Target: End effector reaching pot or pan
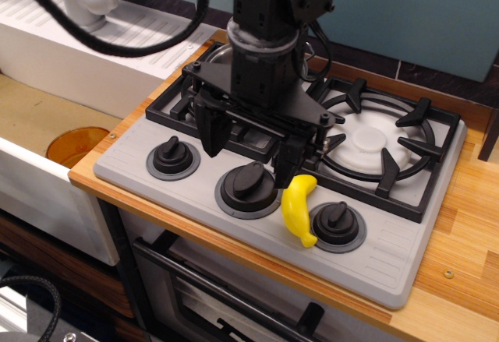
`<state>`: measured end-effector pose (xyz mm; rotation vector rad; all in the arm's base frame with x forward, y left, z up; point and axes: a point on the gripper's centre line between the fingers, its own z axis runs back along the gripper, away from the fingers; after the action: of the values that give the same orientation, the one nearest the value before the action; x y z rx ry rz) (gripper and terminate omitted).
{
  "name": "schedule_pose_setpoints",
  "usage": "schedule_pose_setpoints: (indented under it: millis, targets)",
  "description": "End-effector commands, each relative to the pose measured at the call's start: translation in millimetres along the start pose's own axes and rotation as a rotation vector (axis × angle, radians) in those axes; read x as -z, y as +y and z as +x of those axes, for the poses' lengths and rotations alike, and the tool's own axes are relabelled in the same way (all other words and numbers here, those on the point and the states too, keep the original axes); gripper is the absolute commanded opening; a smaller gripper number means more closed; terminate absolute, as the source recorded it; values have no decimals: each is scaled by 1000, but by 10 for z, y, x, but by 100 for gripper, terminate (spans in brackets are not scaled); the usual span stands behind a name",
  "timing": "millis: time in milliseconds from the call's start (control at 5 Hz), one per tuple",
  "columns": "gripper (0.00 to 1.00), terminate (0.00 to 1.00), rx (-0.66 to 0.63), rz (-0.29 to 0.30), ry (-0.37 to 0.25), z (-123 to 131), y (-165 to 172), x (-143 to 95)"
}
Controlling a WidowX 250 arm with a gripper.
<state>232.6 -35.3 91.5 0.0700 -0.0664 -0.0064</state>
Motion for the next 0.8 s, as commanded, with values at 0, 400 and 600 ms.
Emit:
schedule_pose_setpoints:
  millis: [0,400,600]
  targets:
    - [100,0,0,0,0,0,0,0]
    - [100,0,-68,-1,35,197,-214,-205]
    - [100,0,-85,-5,31,289,-276,-208]
